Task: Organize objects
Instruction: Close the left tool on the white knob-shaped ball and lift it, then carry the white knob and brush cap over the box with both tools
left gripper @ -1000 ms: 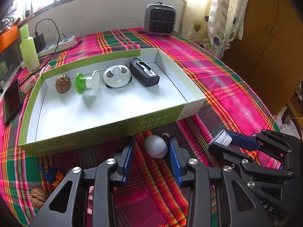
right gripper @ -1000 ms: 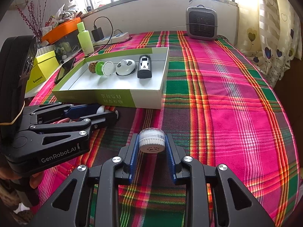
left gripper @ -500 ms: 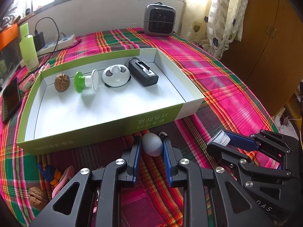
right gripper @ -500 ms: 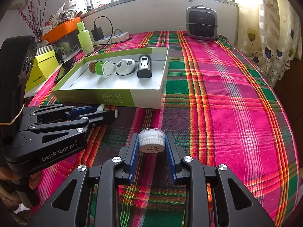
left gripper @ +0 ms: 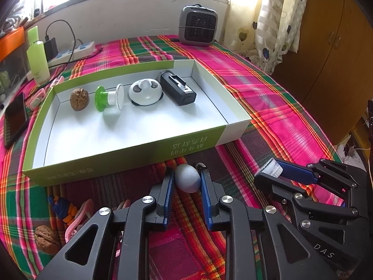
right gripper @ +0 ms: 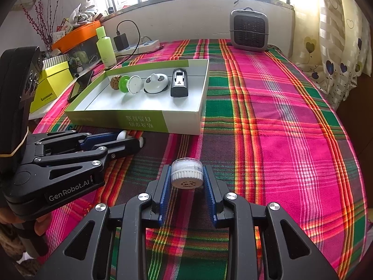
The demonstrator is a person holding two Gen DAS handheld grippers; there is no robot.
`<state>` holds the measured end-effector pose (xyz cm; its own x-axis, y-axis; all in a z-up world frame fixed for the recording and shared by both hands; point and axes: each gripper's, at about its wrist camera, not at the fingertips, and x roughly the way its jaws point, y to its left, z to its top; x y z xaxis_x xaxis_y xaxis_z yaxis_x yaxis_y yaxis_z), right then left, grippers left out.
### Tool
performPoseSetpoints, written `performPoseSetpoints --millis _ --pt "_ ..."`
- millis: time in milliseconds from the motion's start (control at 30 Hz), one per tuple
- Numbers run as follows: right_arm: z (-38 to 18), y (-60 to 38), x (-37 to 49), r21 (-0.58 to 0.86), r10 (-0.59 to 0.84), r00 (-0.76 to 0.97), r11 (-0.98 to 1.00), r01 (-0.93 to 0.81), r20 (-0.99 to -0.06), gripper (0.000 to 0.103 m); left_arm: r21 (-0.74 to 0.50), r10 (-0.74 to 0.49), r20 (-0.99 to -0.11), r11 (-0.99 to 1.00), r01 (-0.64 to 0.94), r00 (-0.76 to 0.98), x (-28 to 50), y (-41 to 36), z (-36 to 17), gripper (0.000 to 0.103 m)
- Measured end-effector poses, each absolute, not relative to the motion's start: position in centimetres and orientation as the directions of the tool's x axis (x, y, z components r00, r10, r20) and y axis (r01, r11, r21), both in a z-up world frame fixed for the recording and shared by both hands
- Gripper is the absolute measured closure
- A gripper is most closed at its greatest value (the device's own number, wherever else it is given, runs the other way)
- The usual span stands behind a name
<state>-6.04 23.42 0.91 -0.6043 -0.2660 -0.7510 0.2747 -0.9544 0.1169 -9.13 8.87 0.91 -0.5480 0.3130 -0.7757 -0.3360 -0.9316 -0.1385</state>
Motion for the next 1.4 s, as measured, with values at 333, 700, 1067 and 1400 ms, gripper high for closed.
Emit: performPoseSetpoints --millis 333,700,1067,1400 --pt "1.8 22.8 -5.9 0.106 -0.265 -0.618 -0.954 0.282 -0.740 0.074 -0.150 0.319 -0.761 -0.933 -0.326 -0.565 -8.3 8.1 1.6 0.083" --pt "3.2 21.3 -6.0 0.087 -0.275 -0.637 -0.947 0.311 -0.720 0.074 -0.157 0.323 -0.719 -0.938 -0.309 -0.616 -7.6 6.5 3.7 0.083" --pt "3.9 19.4 -7.0 0.069 -0.292 -0.644 -0.935 0.347 -0.707 0.074 -0.160 0.293 -0.706 -0.953 -0.258 -0.644 -8.3 4.1 4.5 0.083" --pt "4.5 17.0 -8.5 0.064 -0.323 -0.640 -0.917 0.393 -0.698 0.074 -0.156 0.260 -0.705 -0.964 -0.214 -0.659 -9.3 1.9 4.7 0.083"
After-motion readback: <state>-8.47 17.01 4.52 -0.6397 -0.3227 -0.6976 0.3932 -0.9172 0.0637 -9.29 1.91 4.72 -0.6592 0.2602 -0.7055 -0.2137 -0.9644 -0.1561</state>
